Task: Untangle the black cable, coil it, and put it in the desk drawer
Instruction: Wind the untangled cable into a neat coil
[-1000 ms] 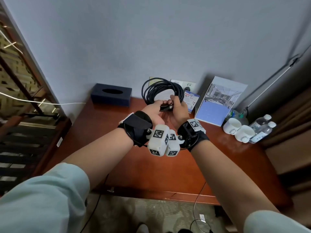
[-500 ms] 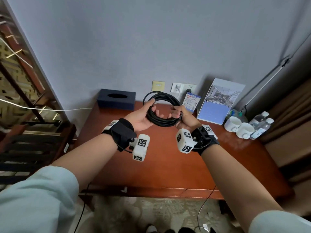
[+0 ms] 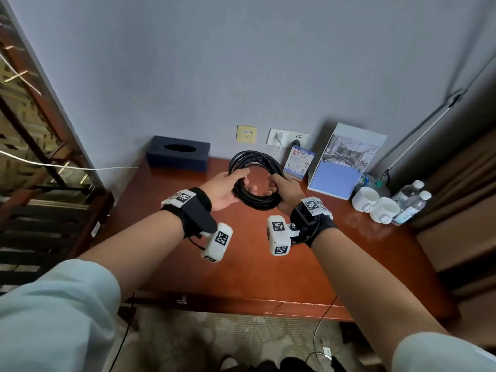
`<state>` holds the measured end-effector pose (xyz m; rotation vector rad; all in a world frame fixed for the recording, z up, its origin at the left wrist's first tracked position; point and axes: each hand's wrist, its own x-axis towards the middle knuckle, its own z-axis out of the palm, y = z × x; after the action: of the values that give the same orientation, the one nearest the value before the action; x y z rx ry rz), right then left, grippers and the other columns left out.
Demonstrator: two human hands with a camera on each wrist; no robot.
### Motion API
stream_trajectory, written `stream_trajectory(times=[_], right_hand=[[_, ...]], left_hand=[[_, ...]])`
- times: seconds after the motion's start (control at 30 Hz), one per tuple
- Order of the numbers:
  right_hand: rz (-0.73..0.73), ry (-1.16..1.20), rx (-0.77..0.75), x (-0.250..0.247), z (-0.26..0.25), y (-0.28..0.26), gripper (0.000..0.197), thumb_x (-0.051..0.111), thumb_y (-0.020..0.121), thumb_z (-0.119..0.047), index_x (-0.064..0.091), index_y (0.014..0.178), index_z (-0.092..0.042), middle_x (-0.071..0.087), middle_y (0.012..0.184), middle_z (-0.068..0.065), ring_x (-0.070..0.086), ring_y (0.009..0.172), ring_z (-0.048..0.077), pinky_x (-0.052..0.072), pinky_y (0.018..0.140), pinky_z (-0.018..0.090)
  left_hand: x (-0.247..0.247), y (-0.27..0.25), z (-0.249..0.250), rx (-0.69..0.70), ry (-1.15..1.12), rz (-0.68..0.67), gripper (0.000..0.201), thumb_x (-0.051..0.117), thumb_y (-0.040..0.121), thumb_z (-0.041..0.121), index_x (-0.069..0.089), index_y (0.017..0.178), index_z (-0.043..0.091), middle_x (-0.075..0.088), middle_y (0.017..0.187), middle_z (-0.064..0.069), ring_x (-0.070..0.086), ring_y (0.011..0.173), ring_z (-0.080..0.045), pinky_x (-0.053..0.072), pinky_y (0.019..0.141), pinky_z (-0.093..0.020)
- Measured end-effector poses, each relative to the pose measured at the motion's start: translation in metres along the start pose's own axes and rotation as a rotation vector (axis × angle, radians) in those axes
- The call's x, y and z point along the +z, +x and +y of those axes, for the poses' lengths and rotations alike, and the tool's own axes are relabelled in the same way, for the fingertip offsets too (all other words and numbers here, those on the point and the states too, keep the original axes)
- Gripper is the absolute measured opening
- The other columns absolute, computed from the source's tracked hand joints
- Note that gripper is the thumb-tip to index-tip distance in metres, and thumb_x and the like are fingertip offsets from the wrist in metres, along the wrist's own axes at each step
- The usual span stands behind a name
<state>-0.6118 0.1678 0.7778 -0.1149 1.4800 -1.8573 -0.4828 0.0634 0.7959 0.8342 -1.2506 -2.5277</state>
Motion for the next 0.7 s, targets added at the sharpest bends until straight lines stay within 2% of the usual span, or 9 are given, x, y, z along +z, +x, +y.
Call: stream_trajectory(times=[0.07,0.1,0.2,0.3,0.4,0.47,0.57,0.7], right_hand=[[-0.084,-0.066,-0.018,-0.009,-0.006,-0.003,0.021,0.05,0.09,0.006,0.047,0.074,-0.006,0.035,0.054,0.003,0.032,0.039,0.01,0.033,0.039,0.021],[-0.126,-0.103,-0.027,-0.011,-0.009,-0.004,0.022,0.05,0.09,0.006,0.046,0.073,-0.007,0.035,0.053,0.002,0.032,0.039,0.01,0.032,0.039,0.021],[-0.219,-0.207,-0.046,-0.01,-0.01,-0.014,0.023,0.05,0.091,0.007,0.046,0.072,-0.007,0.037,0.049,0.0,0.03,0.039,0.01,0.031,0.04,0.02],[-0.237,-0.284,-0.058,-0.004,-0.001,-0.025,0.02,0.051,0.09,0.007,0.048,0.075,-0.006,0.038,0.047,-0.002,0.03,0.038,0.01,0.032,0.04,0.02],[-0.214,-0.282,-0.067,0.004,0.011,-0.04,0.017,0.051,0.09,0.006,0.049,0.078,-0.005,0.038,0.049,0.0,0.031,0.038,0.01,0.033,0.04,0.02],[-0.197,-0.28,-0.069,0.01,0.019,-0.051,0.015,0.052,0.09,0.006,0.05,0.079,-0.004,0.037,0.052,0.001,0.031,0.038,0.01,0.033,0.04,0.02],[-0.165,-0.267,-0.056,0.02,0.03,-0.065,0.018,0.055,0.088,0.006,0.05,0.075,-0.005,0.037,0.053,0.003,0.031,0.039,0.01,0.033,0.04,0.021],[-0.088,-0.165,0.005,0.03,0.05,-0.079,0.017,0.06,0.085,0.006,0.057,0.07,-0.002,0.041,0.058,0.006,0.036,0.043,0.013,0.034,0.041,0.021]], left_hand=[[0.001,-0.003,0.002,-0.058,-0.053,-0.042,0.018,0.064,0.09,0.028,0.059,0.082,0.012,0.053,0.062,0.003,0.058,0.061,-0.015,0.051,0.092,-0.034],[0.001,-0.006,0.005,-0.088,-0.07,-0.05,0.02,0.066,0.087,0.032,0.06,0.08,0.014,0.052,0.06,0.005,0.055,0.059,-0.013,0.05,0.09,-0.031],[-0.006,-0.014,0.008,-0.17,-0.071,-0.089,0.029,0.068,0.082,0.043,0.057,0.074,0.017,0.048,0.056,0.009,0.05,0.053,-0.01,0.048,0.081,-0.025],[-0.012,-0.022,0.007,-0.203,-0.032,-0.128,0.039,0.063,0.077,0.055,0.05,0.07,0.019,0.043,0.05,0.012,0.046,0.044,-0.007,0.045,0.072,-0.021],[-0.021,-0.036,0.005,-0.162,0.021,-0.14,0.032,0.062,0.082,0.047,0.049,0.075,0.019,0.039,0.05,0.011,0.041,0.041,-0.005,0.046,0.062,-0.02],[-0.029,-0.047,0.006,-0.141,0.071,-0.156,0.027,0.061,0.087,0.041,0.054,0.079,0.016,0.041,0.053,0.011,0.041,0.043,-0.007,0.048,0.063,-0.022],[-0.042,-0.06,0.007,-0.107,0.17,-0.148,0.025,0.053,0.097,0.031,0.052,0.079,0.013,0.039,0.053,0.008,0.041,0.044,-0.008,0.052,0.061,-0.023],[-0.056,-0.074,0.007,-0.074,0.275,-0.156,0.026,0.051,0.098,0.027,0.05,0.077,0.012,0.041,0.053,0.005,0.045,0.046,-0.012,0.054,0.062,-0.027]])
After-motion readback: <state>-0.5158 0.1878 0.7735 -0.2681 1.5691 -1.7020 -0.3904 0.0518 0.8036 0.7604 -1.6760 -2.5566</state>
